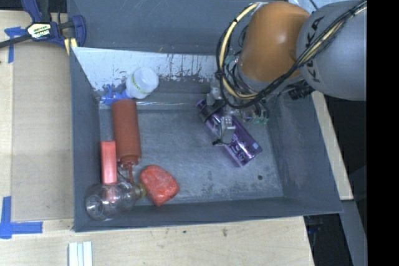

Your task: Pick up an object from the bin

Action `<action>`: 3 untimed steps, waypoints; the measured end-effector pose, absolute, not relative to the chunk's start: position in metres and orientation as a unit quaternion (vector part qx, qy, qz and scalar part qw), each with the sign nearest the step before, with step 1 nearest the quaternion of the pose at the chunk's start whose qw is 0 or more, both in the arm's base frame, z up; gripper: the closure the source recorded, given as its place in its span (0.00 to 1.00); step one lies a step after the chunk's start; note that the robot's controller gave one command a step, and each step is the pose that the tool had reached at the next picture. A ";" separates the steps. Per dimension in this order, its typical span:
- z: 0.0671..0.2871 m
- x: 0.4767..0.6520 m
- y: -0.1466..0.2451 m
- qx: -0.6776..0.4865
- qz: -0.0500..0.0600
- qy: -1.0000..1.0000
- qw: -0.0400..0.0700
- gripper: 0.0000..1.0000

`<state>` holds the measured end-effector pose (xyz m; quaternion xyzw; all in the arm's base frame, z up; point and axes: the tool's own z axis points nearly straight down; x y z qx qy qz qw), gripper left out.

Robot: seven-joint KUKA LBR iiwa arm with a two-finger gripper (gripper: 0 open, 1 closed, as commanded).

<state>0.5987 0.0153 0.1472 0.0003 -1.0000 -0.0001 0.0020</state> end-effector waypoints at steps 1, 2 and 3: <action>0.152 0.600 0.015 0.000 0.000 -1.000 -0.002 0.00; 0.121 0.607 -0.011 0.027 -0.001 -1.000 -0.005 0.00; 0.095 0.618 -0.022 -0.004 -0.003 -1.000 -0.006 0.00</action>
Offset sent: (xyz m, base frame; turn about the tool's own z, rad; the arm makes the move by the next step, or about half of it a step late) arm 0.0087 -0.0415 -0.0466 -0.0767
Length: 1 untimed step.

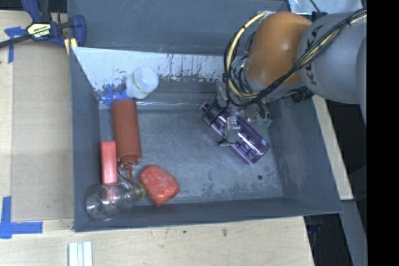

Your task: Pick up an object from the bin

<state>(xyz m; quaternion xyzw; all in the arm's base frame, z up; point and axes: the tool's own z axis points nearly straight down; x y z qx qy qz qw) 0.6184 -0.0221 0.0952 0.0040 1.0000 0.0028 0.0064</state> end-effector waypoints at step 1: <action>0.084 0.634 -0.040 -0.083 0.002 0.997 0.012 1.00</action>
Offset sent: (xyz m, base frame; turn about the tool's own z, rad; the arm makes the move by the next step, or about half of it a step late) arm 0.0000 0.0000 0.0000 0.0000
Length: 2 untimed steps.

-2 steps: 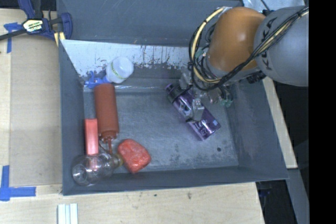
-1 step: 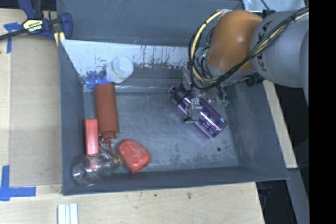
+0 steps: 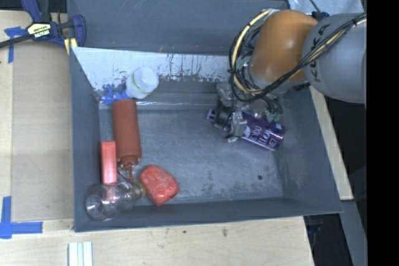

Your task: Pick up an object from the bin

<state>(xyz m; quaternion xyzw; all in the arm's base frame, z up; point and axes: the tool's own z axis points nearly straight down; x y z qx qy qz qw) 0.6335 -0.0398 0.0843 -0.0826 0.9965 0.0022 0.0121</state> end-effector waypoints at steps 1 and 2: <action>0.084 0.634 -0.040 -0.082 0.002 0.997 0.012 1.00; 0.086 0.622 -0.039 -0.083 0.002 0.996 0.024 1.00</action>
Offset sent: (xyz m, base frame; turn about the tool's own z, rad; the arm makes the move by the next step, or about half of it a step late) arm -0.0269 -0.0046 -0.0129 -0.0050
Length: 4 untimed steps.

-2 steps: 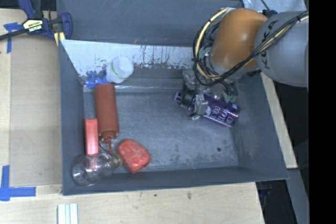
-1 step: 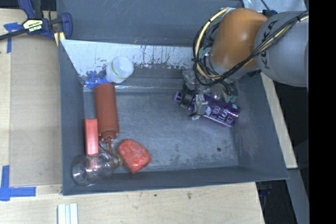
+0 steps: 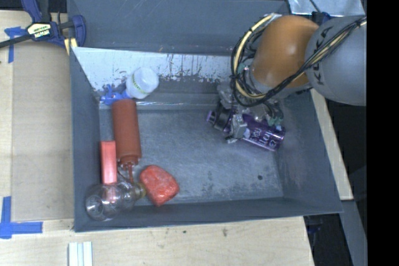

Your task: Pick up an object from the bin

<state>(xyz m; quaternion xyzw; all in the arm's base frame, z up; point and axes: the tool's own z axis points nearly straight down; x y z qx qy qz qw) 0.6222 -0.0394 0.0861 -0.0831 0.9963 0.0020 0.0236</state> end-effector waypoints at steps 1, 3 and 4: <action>0.089 0.627 -0.028 -0.090 -0.002 0.996 0.015 1.00; 0.156 0.623 -0.071 -0.131 0.000 0.991 0.003 0.00; 0.156 0.623 -0.071 -0.130 0.000 0.991 0.003 0.00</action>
Offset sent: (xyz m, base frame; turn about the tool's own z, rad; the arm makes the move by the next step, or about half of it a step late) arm -0.0268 0.0045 0.1157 -0.1086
